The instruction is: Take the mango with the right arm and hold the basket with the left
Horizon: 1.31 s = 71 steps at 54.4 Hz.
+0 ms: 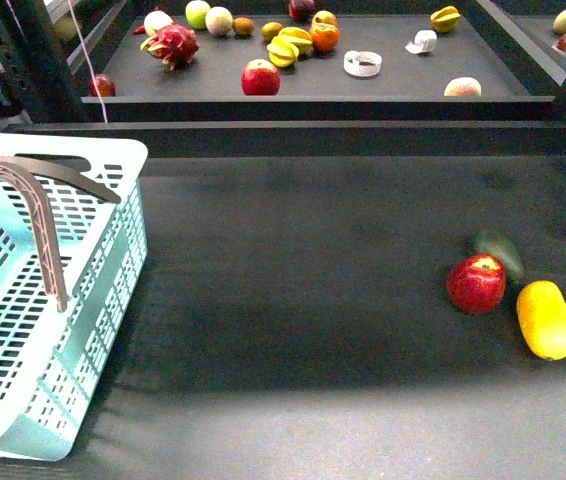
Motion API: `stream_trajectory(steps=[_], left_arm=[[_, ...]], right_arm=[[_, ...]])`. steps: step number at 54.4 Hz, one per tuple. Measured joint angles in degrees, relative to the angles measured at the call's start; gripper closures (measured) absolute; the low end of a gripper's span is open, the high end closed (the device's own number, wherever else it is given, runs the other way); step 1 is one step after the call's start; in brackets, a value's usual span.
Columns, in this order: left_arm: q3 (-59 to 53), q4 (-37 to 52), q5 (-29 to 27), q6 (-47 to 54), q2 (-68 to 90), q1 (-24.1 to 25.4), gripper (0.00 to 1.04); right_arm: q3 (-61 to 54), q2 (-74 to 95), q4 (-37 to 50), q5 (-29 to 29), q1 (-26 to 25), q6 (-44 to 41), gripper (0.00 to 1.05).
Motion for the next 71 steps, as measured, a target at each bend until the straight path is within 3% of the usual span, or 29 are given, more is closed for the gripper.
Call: stream_trajectory(steps=[32, 33, 35, 40, 44, 52, 62, 71], left_arm=[[0.0, -0.04, -0.13, -0.02, 0.09, -0.09, 0.08], [0.26, -0.44, -5.49, -1.86, 1.46, -1.97, 0.08], [1.29, 1.75, -23.08, -8.26, 9.42, -7.19, 0.08], [2.49, 10.54, -35.34, -15.47, 24.22, -8.7, 0.08], [6.38, 21.33, -29.42, -23.87, 42.71, -5.09, 0.08], [14.14, 32.5, -19.98, -32.79, 67.08, -1.16, 0.08], [25.31, 37.77, -13.75, -40.94, 90.18, -0.72, 0.08], [33.77, 38.53, -10.91, -45.55, 100.74, -1.84, 0.08]], right_arm=[[0.0, 0.0, 0.0, 0.0, 0.0, 0.0, 0.08], [0.0, 0.0, 0.0, 0.0, 0.0, 0.0, 0.08], [0.0, 0.0, 0.0, 0.02, 0.0, 0.0, 0.08], [0.0, 0.0, 0.0, -0.15, 0.0, 0.0, 0.08], [0.0, 0.0, 0.0, -0.15, 0.0, 0.0, 0.08], [0.0, 0.0, 0.0, -0.04, 0.0, 0.0, 0.08], [0.0, 0.0, 0.0, -0.09, 0.0, 0.0, 0.08], [0.0, 0.0, 0.0, -0.07, 0.0, 0.0, 0.08]])
